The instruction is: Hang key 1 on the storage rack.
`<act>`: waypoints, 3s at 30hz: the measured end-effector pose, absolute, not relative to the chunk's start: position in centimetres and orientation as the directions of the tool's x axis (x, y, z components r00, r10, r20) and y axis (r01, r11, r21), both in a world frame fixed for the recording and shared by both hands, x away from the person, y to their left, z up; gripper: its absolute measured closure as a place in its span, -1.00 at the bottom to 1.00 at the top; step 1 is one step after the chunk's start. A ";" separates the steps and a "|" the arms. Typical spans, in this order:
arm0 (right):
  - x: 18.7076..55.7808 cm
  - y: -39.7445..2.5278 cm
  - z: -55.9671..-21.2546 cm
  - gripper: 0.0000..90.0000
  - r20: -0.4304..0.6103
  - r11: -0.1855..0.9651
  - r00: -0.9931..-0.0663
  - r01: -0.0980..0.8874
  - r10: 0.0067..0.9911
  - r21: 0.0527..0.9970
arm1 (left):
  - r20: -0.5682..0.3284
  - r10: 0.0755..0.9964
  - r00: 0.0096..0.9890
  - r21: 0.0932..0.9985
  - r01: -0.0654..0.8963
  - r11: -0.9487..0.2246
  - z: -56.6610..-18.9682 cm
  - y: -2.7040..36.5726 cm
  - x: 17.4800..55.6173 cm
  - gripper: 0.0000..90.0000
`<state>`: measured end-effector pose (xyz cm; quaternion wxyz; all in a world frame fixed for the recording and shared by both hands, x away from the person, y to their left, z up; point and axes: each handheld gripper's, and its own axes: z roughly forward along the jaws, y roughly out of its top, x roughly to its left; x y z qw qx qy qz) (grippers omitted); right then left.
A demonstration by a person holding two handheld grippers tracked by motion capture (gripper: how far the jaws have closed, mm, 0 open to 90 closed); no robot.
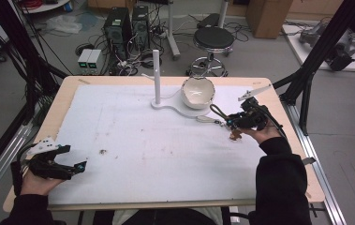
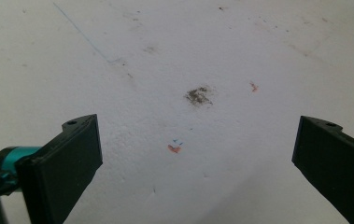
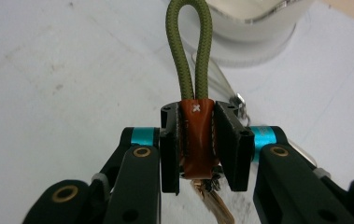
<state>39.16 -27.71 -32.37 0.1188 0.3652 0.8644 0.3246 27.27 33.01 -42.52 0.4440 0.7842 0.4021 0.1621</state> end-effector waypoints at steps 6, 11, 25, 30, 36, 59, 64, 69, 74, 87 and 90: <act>39.9 -25.9 -30.7 0.60 0.018 0.535 -0.722 0.529 0.692 0.659 | -0.112 0.774 0.623 0.825 0.492 -0.277 -42.6 33.0 27.3 -0.96; 40.5 -24.4 -30.0 0.60 0.000 0.559 -0.735 0.517 0.679 0.648 | -0.131 0.768 0.627 0.821 0.502 -0.271 -42.6 33.1 27.4 -0.96; 43.0 -19.1 -27.5 0.60 -0.030 0.609 -0.763 0.492 0.646 0.622 | -0.142 0.768 0.625 0.820 0.509 -0.262 -42.7 33.3 27.5 -0.96; 43.5 -17.4 -26.3 0.59 -0.037 0.621 -0.780 0.467 0.624 0.630 | -0.145 0.765 0.627 0.822 0.507 -0.259 -42.7 33.4 27.4 -0.96; 44.1 -15.2 -25.7 0.59 -0.064 0.648 -0.793 0.446 0.606 0.617 | -0.156 0.763 0.628 0.827 0.506 -0.247 -42.7 33.4 27.3 -0.96; 46.6 -10.2 -22.2 0.59 -0.091 0.647 -0.804 0.399 0.587 0.650 | -0.149 0.762 0.630 0.820 0.509 -0.260 -42.9 33.5 27.2 -0.96; 47.9 -9.1 -23.4 0.59 -0.070 0.638 -0.795 0.426 0.602 0.641 | -0.149 0.761 0.631 0.820 0.509 -0.261 -42.9 33.5 27.2 -0.96; 48.3 -7.7 -24.5 0.58 -0.131 0.675 -0.778 0.432 0.614 0.599 | -0.146 0.775 0.615 0.817 0.517 -0.256 -42.9 33.7 27.1 -0.96; 48.5 -6.9 -25.5 0.58 -0.141 0.679 -0.769 0.444 0.624 0.584 | -0.141 0.778 0.612 0.818 0.515 -0.256 -42.9 33.8 27.0 -0.96; 49.5 -5.5 -27.2 0.57 -0.149 0.670 -0.738 0.484 0.658 0.563 | -0.135 0.781 0.610 0.819 0.512 -0.258 -43.0 33.8 27.3 -0.96; 49.9 -5.2 -28.0 0.57 -0.107 0.638 -0.732 0.502 0.673 0.584 | -0.130 0.779 0.613 0.817 0.512 -0.267 -43.0 33.8 27.4 -0.96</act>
